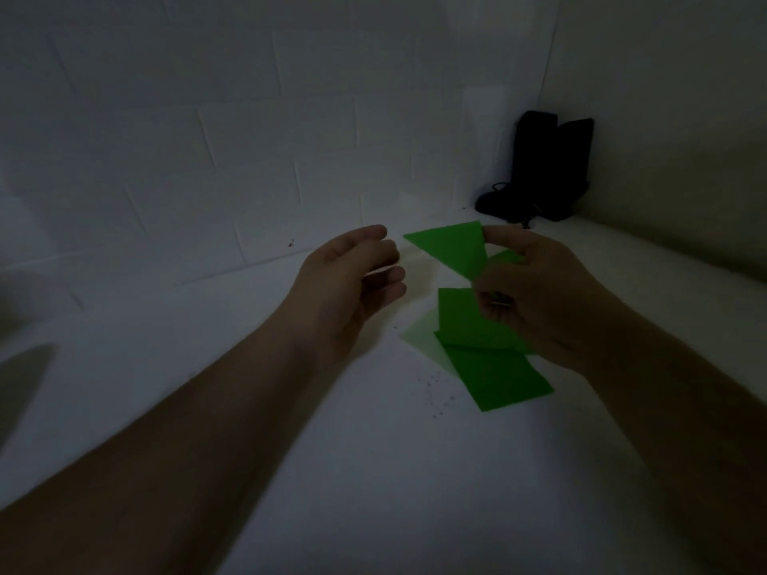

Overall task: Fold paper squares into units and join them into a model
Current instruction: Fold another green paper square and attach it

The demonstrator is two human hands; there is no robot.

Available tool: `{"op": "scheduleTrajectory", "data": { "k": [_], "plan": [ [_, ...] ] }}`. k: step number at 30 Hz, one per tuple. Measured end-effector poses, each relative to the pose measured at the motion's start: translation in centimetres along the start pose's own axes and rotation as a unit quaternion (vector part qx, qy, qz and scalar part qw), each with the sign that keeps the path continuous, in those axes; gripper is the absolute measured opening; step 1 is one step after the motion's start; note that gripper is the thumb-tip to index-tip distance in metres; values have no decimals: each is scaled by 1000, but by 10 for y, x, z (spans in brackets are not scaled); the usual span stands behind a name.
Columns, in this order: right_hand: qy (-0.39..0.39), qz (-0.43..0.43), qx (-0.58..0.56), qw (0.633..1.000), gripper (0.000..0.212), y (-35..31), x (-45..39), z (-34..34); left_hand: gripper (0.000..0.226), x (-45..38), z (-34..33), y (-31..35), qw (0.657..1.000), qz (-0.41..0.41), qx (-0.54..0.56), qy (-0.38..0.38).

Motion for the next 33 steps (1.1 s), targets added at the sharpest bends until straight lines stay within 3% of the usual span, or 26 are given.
{"op": "scheduleTrajectory", "data": {
  "k": [5, 9, 16, 20, 25, 33],
  "plan": [
    [-26, -27, 46, 998, 62, 9, 0, -3, 34, 5, -8, 0, 995, -46, -79, -34],
    [15, -7, 62, 998, 63, 3, 0, 4, 34, 3, -3, -1, 991, -57, -113, -30],
    [123, -45, -119, 984, 51, -3, -4, 20, 38, 13, -19, -18, 971, -21, -205, -120],
    [83, -63, -149, 983, 48, 2, 0, 9, 31, 13, -22, -22, 972, -12, -192, -136],
    [-28, -48, -39, 998, 34, 10, 14, -22, 30, 11, -22, -22, 978, -9, -167, -128],
    [0, -35, -40, 999, 35, 9, 16, -23, 27, 13, -23, -24, 977, -8, -173, -123]
  ]
}}
Point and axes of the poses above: each hand's wrist, its own x-axis away from the middle knuckle, its own z-axis out of the back of the hand, y = z × x, the point moved 7 cm from there along -x, towards the middle knuckle, and after that the axes turned 9 degrees about y, right-handed, at the moved point
